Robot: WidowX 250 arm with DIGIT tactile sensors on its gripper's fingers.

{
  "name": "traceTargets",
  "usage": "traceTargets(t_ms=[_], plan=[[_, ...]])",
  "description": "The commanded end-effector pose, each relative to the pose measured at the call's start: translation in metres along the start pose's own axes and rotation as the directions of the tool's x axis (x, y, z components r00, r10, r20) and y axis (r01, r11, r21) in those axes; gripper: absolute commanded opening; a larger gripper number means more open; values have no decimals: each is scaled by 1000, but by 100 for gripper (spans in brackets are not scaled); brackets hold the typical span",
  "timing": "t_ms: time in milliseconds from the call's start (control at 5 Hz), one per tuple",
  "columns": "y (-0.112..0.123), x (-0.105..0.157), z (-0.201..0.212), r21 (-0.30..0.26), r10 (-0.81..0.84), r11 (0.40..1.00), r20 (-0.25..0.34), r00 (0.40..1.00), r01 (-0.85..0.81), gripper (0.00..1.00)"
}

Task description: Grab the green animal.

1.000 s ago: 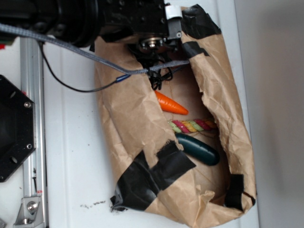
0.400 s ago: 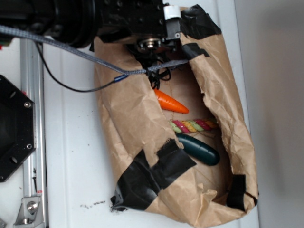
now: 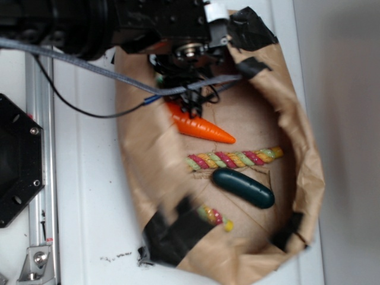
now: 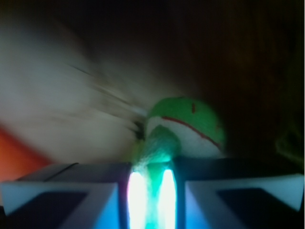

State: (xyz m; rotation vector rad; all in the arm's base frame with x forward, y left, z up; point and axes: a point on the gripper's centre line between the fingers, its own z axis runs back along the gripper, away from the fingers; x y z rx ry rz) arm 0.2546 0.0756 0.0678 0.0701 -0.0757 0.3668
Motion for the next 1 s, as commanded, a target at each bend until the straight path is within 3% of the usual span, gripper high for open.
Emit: traceTargets(t_ms=[0,400,600,800], plan=[[-35,20,81,-80,-77,993,156,985,91,0],[-33,18,86,-51,-134,988,149,980,143,0],[-43,12,117,-108,-194,971,155,969,212,0],[-54,8,121,-54,-218,972,149,965,228,0]])
